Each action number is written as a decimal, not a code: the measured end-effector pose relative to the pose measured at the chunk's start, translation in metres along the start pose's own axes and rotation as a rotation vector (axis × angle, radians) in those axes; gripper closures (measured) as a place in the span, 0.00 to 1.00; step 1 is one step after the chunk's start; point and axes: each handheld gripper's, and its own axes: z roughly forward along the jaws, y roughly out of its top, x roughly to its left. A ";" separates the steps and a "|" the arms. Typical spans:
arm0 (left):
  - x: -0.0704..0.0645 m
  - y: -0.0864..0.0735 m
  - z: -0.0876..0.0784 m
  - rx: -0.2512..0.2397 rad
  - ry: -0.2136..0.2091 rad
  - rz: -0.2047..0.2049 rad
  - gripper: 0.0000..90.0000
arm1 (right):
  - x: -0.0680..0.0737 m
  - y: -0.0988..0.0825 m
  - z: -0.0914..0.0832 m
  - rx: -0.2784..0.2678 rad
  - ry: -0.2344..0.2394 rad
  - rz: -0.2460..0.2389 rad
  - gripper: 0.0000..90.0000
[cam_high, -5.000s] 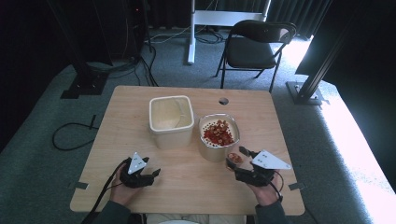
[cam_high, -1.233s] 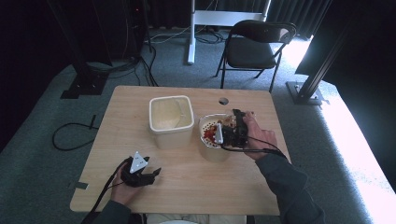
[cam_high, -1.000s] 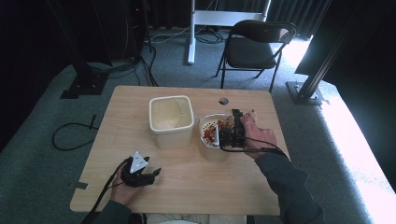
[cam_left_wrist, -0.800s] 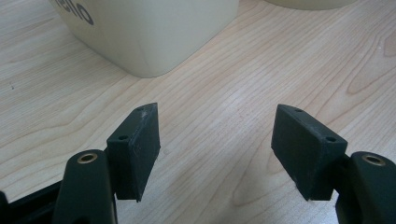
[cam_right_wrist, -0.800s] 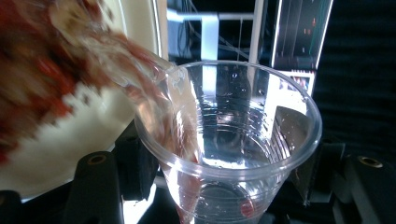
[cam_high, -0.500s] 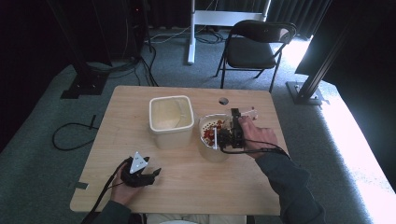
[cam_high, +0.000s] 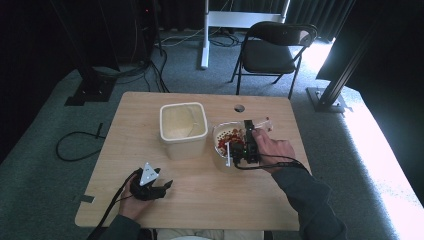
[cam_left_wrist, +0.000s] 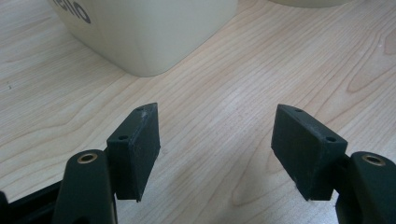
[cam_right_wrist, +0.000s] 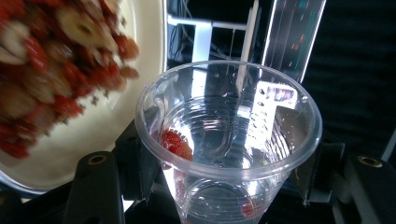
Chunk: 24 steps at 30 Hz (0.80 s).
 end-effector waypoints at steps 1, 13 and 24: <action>0.000 0.000 0.000 -0.005 0.002 -0.002 0.37 | -0.002 -0.002 0.001 0.007 0.001 0.016 0.39; 0.000 0.000 0.001 0.004 0.001 0.000 0.37 | -0.004 -0.006 0.000 0.004 0.003 0.056 0.39; -0.001 0.000 0.000 0.003 0.004 0.007 0.37 | -0.004 -0.005 -0.004 -0.020 -0.007 0.095 0.39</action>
